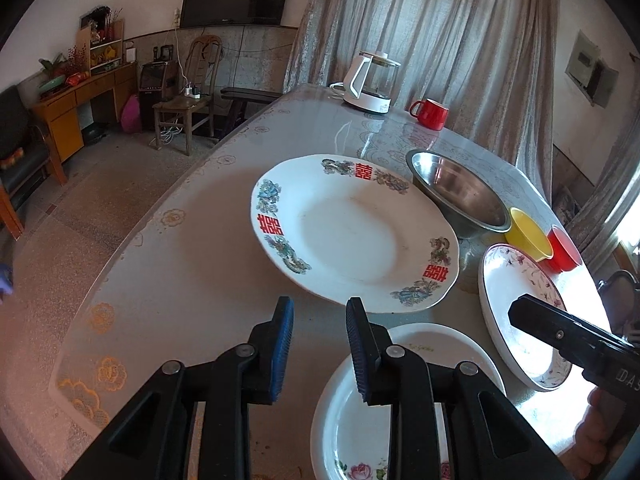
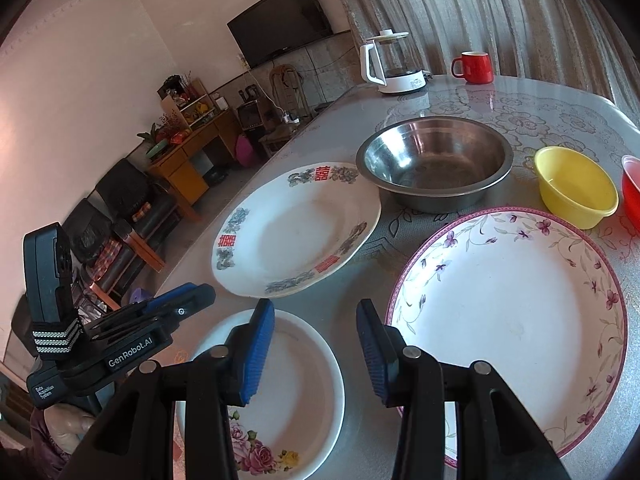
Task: Organize plates and bowls
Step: 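Move the left tool to the double-happiness plate rim and close it, then lift the double-happiness plate with the left tool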
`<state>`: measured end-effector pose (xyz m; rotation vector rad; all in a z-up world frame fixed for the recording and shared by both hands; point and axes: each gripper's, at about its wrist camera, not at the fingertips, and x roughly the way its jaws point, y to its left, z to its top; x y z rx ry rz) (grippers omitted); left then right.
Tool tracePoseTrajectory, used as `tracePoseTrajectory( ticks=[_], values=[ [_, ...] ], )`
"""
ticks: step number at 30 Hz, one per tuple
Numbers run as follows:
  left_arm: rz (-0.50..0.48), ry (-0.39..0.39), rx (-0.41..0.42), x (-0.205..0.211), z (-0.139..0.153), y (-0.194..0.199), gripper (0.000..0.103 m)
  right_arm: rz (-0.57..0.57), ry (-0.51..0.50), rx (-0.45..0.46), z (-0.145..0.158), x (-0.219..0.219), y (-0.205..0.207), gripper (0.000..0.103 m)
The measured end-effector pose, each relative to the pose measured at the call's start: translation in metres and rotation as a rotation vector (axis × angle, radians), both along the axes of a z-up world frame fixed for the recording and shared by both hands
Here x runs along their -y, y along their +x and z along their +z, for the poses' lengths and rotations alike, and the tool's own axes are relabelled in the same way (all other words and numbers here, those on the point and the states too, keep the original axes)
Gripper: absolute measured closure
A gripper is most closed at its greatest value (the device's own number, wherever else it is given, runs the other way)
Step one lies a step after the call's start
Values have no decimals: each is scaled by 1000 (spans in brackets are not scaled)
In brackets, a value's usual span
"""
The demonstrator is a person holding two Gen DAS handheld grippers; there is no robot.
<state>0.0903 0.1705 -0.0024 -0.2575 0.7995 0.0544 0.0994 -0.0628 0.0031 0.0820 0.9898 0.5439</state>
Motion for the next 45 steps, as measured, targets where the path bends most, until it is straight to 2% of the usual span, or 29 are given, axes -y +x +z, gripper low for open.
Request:
tracePoseTrajectory(
  ticks=[9,11,16,30,33,36,39,45],
  values=[
    [57,-25,-5,-38,-4,17,75,-17,23,-42,-9,-7,26,58],
    [64,-25,-9,-44,-5,26,68,-30,31,-57,-12,-8,36,58],
    [77,-51,-28,-61,-9,57,67,-74,37,-105,-25,-8,62,58],
    [7,-113,-53,-71,-30,119,66,-65,-36,-162,-56,-31,109,58],
    [-27,-105,-50,-67,-33,130,68,-59,-32,-177,-61,-35,113,57],
    [-66,-111,-63,-60,-38,141,70,-65,-75,-148,-60,-42,114,54],
    [-62,-90,-68,-56,-38,141,69,-57,-103,-135,-57,-44,115,54],
    [-68,-158,-85,-62,-39,122,77,15,-221,-94,-57,-57,108,53]
  ],
)
